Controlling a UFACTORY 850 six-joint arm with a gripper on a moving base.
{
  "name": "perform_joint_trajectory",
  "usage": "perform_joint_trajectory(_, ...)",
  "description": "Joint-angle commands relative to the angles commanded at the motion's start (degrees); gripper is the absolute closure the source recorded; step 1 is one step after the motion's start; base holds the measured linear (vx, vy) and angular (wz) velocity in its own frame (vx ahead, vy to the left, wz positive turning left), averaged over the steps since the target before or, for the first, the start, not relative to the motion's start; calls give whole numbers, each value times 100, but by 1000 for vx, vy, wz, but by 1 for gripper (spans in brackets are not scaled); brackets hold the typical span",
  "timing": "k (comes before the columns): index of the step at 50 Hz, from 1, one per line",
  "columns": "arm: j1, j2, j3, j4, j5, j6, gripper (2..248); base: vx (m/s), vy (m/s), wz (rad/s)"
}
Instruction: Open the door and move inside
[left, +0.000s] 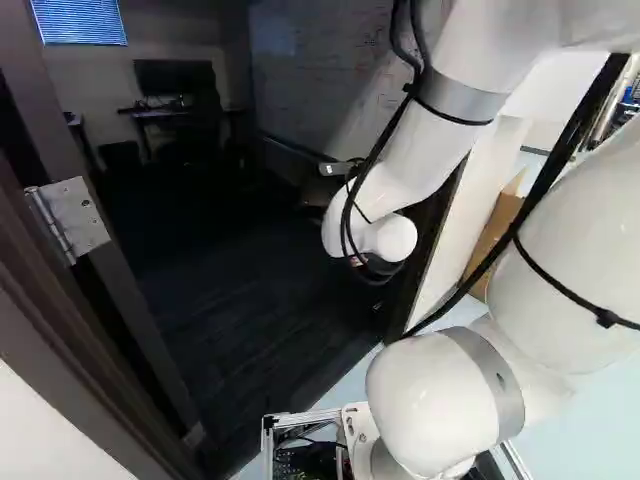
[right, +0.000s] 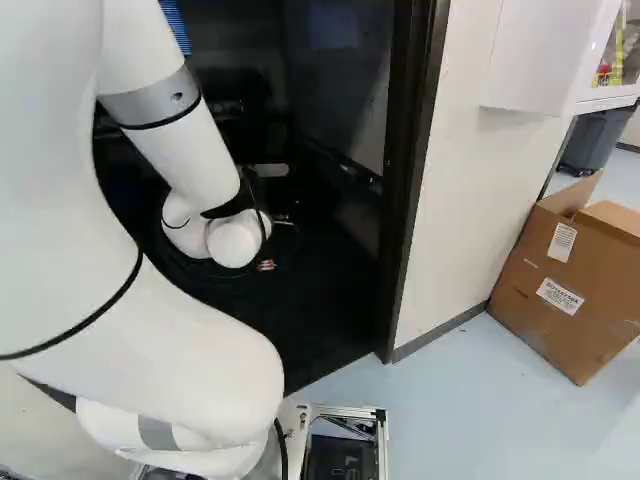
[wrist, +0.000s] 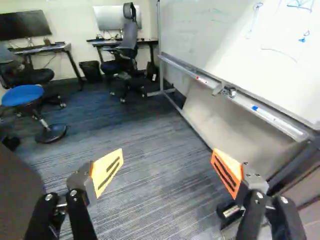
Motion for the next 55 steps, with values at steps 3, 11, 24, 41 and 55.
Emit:
perform_joint_trajectory(3, -59, 84, 97, 30, 3, -23, 3, 0, 0, 0)
perform_joint_trajectory(11, -199, 283, 326, 103, 10, -78, 3, 0, 0, 0)
perform_joint_trajectory(24, -376, 534, 615, 194, 18, -147, 3, 0, 0, 0)
perform_joint_trajectory(41, -503, 715, 822, 260, 24, -197, 3, 0, 0, 0)
perform_joint_trajectory(55, -525, 746, 858, 271, 25, -206, 3, 0, 0, 0)
